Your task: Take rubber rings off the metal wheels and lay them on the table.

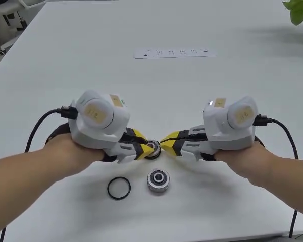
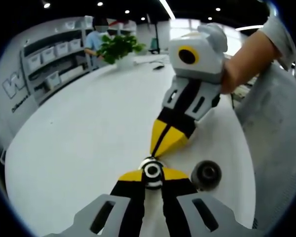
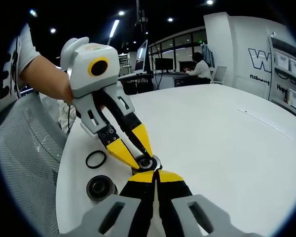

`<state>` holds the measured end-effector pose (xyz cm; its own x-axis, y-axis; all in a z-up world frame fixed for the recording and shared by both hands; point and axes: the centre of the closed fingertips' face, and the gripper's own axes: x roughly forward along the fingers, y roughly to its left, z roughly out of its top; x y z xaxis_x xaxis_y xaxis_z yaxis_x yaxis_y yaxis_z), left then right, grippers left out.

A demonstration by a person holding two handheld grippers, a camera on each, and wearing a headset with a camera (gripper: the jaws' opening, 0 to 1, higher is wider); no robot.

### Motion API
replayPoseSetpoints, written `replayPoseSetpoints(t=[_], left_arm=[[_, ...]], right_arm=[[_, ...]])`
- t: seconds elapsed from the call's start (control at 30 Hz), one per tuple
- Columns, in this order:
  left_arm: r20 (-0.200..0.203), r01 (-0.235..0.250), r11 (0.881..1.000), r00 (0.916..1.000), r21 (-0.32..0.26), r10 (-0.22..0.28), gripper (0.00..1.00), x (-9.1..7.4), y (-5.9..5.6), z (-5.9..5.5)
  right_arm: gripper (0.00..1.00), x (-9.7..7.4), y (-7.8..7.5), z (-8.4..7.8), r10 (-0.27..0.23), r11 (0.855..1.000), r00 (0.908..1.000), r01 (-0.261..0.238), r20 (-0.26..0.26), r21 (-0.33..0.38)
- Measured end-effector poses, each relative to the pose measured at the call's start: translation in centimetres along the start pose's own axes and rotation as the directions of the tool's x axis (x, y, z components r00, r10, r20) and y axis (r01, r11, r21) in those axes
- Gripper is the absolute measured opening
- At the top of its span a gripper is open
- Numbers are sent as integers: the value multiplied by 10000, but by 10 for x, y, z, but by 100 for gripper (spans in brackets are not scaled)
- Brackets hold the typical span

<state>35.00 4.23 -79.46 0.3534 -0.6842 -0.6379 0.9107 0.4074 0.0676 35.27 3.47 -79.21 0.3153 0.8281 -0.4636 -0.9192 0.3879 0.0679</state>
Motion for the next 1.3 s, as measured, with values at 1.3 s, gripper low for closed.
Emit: replayPoseSetpoints(t=[1.3], left_arm=[[-26, -113, 9999, 9999, -15, 113, 12, -2, -4, 1]], right_arm=[[0, 5, 7, 5, 237, 9988, 9997, -241, -103, -421]])
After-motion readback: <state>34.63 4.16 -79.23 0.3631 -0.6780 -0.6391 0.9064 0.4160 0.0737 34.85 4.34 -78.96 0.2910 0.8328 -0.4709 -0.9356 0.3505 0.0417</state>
